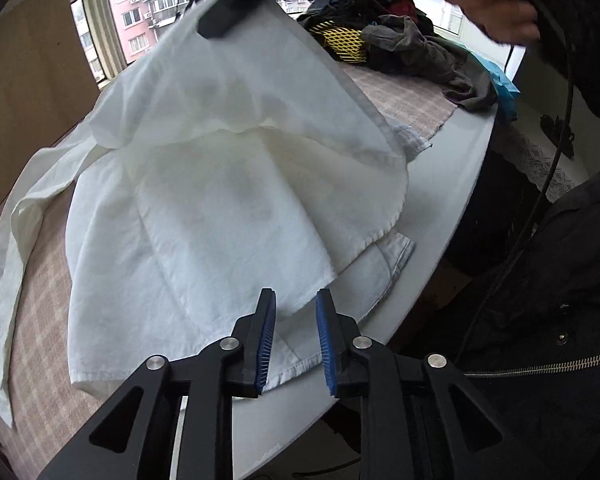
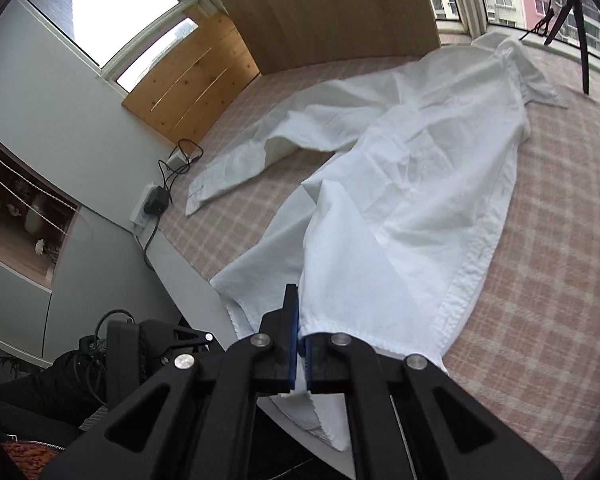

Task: Fold clothes

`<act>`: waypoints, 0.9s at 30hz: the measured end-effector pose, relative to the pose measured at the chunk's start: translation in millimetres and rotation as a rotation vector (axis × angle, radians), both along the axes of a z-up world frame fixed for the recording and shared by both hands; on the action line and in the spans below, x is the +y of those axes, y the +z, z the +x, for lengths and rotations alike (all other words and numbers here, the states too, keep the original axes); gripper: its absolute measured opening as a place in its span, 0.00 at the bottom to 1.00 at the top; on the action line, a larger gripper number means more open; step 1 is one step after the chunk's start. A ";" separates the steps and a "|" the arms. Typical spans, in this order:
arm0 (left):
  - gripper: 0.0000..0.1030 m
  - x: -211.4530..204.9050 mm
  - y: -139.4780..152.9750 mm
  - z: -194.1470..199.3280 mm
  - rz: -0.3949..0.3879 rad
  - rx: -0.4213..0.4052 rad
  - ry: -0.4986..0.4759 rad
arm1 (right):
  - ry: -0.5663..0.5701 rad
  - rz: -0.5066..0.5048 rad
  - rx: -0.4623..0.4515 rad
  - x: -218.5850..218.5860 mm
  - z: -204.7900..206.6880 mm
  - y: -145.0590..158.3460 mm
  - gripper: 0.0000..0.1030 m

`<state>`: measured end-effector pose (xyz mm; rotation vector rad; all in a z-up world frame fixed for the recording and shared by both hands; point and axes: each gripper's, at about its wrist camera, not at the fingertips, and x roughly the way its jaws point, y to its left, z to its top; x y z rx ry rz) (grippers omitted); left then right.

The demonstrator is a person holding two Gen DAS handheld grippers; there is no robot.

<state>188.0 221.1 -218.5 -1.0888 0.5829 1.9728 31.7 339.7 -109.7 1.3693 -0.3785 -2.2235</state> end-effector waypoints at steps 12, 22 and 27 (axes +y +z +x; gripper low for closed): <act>0.00 9.9 16.1 -10.8 0.114 -0.073 -0.004 | -0.056 0.004 0.113 28.7 -7.5 60.5 0.02; 0.55 23.1 50.0 11.7 0.137 0.104 0.077 | -0.023 0.091 0.192 25.3 -21.6 104.8 0.02; 0.59 36.8 27.6 1.0 0.046 0.130 0.128 | 0.002 0.099 0.197 21.0 -25.4 105.6 0.02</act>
